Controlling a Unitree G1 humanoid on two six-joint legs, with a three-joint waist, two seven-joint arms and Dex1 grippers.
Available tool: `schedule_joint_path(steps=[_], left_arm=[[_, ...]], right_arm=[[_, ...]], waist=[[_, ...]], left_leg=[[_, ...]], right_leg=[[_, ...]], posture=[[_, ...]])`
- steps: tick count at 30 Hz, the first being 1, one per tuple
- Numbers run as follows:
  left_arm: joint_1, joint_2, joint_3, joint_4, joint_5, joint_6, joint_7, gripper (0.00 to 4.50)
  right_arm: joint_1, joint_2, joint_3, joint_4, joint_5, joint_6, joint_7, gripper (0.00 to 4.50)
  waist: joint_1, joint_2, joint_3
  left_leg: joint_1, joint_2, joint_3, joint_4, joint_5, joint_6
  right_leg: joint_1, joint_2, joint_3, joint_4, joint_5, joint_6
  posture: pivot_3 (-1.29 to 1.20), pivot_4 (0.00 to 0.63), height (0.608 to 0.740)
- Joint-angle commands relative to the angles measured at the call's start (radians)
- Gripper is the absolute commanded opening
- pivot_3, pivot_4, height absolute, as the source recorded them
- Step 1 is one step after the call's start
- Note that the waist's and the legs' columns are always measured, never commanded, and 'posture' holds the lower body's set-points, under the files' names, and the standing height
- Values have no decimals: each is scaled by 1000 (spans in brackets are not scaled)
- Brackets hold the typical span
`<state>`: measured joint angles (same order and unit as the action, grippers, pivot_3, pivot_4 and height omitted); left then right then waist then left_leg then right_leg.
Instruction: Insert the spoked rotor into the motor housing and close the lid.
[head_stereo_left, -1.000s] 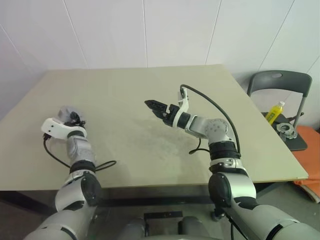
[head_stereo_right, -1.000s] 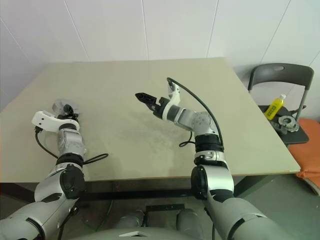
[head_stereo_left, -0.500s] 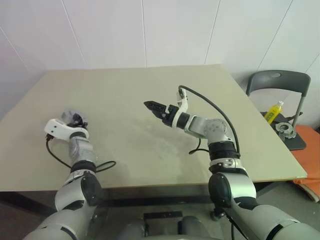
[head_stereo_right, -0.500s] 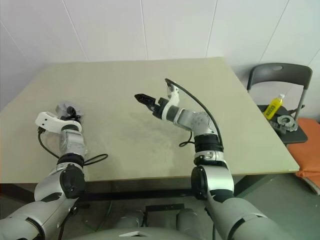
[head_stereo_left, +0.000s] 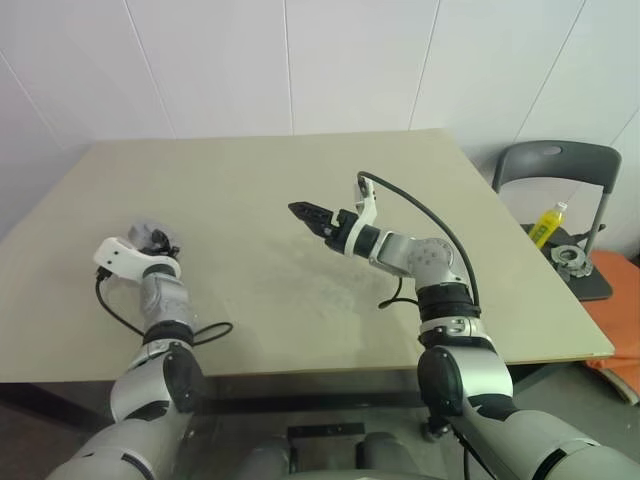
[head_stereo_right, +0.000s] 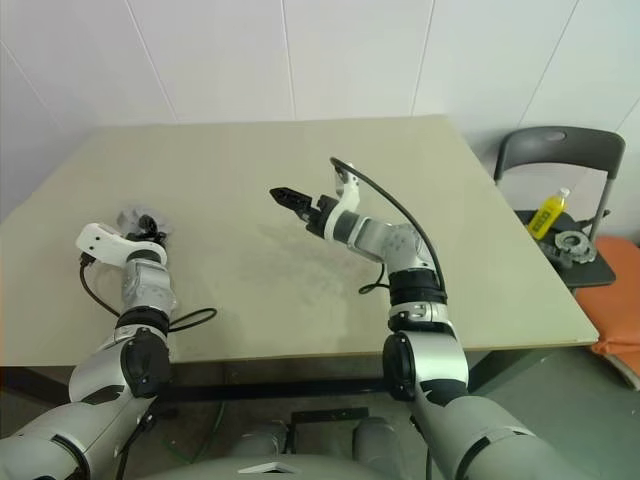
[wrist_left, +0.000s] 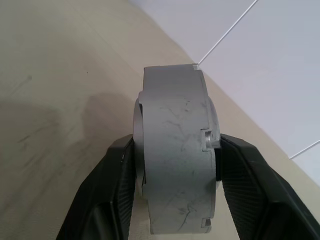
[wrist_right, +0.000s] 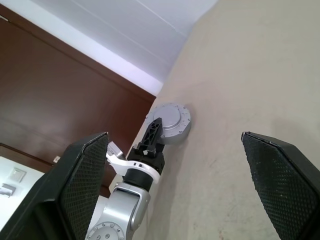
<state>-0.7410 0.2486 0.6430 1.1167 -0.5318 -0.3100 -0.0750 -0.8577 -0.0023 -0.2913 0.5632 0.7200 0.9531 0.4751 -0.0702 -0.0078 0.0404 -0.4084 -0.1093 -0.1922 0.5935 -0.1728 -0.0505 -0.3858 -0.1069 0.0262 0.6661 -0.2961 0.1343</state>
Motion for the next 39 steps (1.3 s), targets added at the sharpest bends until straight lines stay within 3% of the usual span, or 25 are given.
schedule_joint_path(steps=[1, 4, 8, 12, 16, 20, 23, 26, 29, 34, 39], left_arm=[[-20, 3, -14, -48, 10, 16, 42, 3426], [2, -25, -21, -90, 18, 69, 145, 4431], [49, -81, -34, -240, 11, 196, 268, 4470], [133, -168, -101, -566, -13, 461, 399, 4470], [260, -251, -193, -951, -142, 774, 409, 4470], [338, -244, -249, -1134, -176, 916, 393, 4470], [359, -156, -321, -1130, -77, 867, 270, 4470], [341, -46, -404, -1034, 80, 688, 120, 4470], [301, 9, -443, -887, 160, 493, -34, 4470], [225, 1, -432, -745, 129, 341, -253, 4470], [230, -4, -409, -724, 28, 350, -495, 4470]], right_arm=[[-17, -4, 2, -19, 3, -13, 13, 4500], [-17, -7, 3, -17, -1, -15, 13, 4500], [-16, -10, 2, -15, -5, -15, 14, 4500], [-14, -15, 4, -14, -7, -16, 17, 4500], [-15, -21, 9, -21, -8, -18, 26, 4500], [-16, -37, 25, -31, -42, -56, 15, 4500], [-8, -73, 107, -41, -186, -183, -40, 4500], [25, -128, 269, -67, -403, -375, -93, 4500], [33, -146, 300, -37, -512, -533, -171, 4500], [29, -135, 266, 18, -541, -669, -198, 4500], [51, -130, 259, 13, -527, -705, -150, 4500]], waist=[[0, 0, 0], [1, 0, 0], [1, 0, 0], [3, 0, 0], [3, 0, 0], [-1, 0, 0], [1, 2, 0], [2, 3, 0], [3, 4, 0], [8, 4, 0], [-1, 4, 0]], left_leg=[[0, 0, 0, 0, 0, 0], [0, 0, 0, 1, 0, 0], [0, 0, 0, 1, 0, 0], [0, 0, -1, 2, 0, 0], [1, 0, 0, 3, 0, 0], [1, 2, 1, 3, 0, 0], [3, 3, 0, 2, 0, 0], [4, 4, 0, 2, 0, -1], [5, 4, 1, 1, 1, -4], [4, 4, 1, 1, 1, -4], [4, 4, 0, -2, 2, -3]], right_leg=[[0, 0, 0, 0, 0, 0], [0, 0, 0, 0, 0, 0], [1, 0, 0, 0, 1, 1], [2, 0, 0, 0, 1, 1], [3, 0, 0, 0, 1, 1], [3, 2, 0, 0, 2, -1], [3, 7, 0, -1, 4, -5], [3, 8, 0, -1, 3, -9], [4, 8, 2, -3, 3, -10], [4, 8, 3, -5, 3, -10], [3, 8, 3, -5, 5, -7]], posture=[[0, 0, 740], [0, 0, 740], [0, 0, 740], [0, 0, 740], [0, 0, 740], [0, 0, 740], [0, 0, 740], [0, 0, 740], [0, 0, 740], [0, 0, 740], [0, 0, 740]])
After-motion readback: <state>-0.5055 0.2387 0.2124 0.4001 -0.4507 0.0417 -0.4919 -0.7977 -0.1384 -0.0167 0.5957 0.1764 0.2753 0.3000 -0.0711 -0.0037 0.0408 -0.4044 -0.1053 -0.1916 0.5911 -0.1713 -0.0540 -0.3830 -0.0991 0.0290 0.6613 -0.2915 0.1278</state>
